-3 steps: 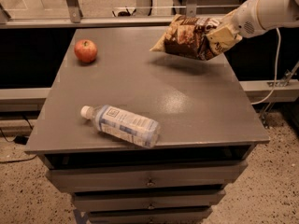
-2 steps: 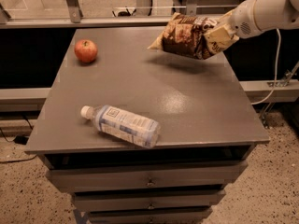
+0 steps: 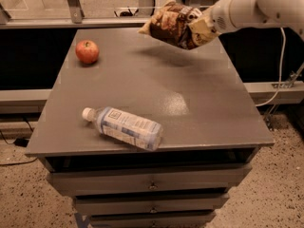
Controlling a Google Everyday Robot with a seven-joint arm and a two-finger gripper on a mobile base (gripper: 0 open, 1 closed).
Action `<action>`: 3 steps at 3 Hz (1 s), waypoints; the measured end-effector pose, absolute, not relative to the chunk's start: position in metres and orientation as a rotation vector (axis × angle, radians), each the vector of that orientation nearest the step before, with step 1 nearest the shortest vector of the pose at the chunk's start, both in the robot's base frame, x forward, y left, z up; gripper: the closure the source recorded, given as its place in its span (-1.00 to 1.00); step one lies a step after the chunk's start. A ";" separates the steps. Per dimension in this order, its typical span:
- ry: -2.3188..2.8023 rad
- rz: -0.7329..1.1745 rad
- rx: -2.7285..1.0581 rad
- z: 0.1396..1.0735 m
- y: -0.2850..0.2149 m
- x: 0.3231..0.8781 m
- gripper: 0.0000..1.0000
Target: Move brown chip bag near apple
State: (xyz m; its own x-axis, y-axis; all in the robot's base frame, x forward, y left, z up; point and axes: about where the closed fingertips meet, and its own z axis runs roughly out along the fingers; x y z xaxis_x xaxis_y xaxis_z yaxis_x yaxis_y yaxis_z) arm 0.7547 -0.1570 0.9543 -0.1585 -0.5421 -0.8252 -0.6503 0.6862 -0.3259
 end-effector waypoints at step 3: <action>1.836 0.235 -0.890 0.955 -0.038 0.810 1.00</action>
Offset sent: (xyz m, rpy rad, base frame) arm 0.0707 0.1275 0.0117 0.1166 0.0321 -0.0123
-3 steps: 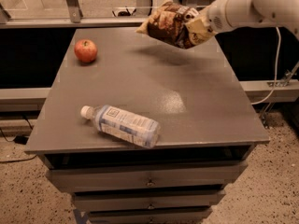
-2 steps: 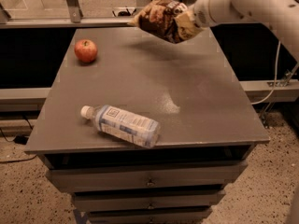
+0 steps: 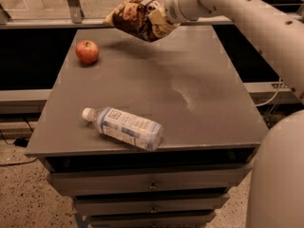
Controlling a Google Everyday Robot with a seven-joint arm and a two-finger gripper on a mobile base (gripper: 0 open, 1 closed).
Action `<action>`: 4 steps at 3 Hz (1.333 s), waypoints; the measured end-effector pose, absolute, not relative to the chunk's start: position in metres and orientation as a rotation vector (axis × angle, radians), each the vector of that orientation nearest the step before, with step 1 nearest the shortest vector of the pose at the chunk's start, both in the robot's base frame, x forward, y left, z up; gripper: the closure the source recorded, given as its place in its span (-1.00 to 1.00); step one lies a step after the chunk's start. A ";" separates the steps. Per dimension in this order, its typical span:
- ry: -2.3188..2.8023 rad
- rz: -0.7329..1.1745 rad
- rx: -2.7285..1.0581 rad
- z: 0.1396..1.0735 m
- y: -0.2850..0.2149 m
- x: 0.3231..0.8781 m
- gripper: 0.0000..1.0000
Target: Move brown chip bag near apple
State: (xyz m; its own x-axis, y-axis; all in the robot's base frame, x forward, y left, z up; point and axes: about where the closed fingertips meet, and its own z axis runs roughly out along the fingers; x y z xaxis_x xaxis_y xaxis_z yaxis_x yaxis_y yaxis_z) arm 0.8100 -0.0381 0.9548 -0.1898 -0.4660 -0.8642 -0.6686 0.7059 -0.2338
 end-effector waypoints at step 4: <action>1.882 0.399 -1.018 0.911 0.064 0.804 0.71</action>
Offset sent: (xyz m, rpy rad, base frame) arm -0.0142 0.1124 -0.0330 0.0136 0.1067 0.1734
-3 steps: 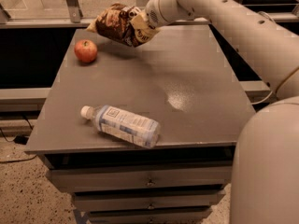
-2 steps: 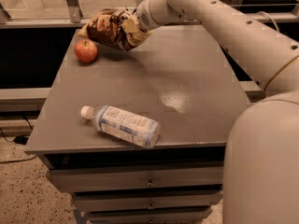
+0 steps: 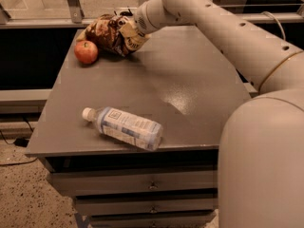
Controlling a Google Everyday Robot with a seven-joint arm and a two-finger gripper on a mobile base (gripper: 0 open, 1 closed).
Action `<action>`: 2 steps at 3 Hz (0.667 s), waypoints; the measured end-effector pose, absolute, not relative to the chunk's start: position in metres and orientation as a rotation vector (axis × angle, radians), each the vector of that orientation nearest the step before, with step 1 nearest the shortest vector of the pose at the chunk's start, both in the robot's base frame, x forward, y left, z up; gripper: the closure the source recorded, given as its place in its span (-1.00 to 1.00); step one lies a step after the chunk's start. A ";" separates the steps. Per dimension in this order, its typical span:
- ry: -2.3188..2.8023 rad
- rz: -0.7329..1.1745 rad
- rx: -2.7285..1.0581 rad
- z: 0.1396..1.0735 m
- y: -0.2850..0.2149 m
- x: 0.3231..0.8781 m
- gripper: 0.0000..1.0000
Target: Move brown chip bag near apple
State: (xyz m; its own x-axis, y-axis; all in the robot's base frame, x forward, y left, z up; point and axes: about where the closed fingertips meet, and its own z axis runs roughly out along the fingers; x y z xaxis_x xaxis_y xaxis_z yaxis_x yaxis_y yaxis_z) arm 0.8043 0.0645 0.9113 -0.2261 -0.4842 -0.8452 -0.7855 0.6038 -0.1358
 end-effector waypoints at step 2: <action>1.899 0.429 -1.032 0.902 0.071 0.802 -0.21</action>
Offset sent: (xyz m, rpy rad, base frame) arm -0.0038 0.0026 -0.0092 0.0072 0.0372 0.0196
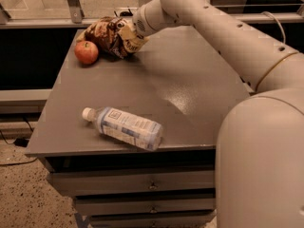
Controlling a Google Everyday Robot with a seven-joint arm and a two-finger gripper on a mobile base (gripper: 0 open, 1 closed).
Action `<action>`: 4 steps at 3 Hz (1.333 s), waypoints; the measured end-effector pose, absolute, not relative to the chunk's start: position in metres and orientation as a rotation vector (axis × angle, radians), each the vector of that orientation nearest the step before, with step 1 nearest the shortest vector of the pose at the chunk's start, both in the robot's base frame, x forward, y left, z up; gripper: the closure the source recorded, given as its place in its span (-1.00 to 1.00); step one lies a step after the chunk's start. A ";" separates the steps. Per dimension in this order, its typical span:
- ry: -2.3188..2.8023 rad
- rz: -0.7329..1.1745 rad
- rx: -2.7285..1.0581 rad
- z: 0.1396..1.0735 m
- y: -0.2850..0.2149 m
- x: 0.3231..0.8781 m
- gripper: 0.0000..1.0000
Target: Move brown chip bag near apple
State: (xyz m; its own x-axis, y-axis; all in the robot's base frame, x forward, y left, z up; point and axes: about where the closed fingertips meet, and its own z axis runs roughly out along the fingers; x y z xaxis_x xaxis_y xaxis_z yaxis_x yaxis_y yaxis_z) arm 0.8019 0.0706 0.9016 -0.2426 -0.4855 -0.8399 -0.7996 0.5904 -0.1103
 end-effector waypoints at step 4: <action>1.720 0.538 -0.976 0.918 -0.017 0.792 -1.00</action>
Offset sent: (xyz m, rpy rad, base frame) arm -0.0092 -0.0151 0.0017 0.0466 -0.0075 0.0347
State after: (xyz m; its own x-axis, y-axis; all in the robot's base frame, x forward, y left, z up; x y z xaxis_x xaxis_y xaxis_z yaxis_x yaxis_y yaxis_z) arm 0.7923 -0.0174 0.9175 -0.1290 -0.3507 -0.9275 -0.8167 0.5681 -0.1012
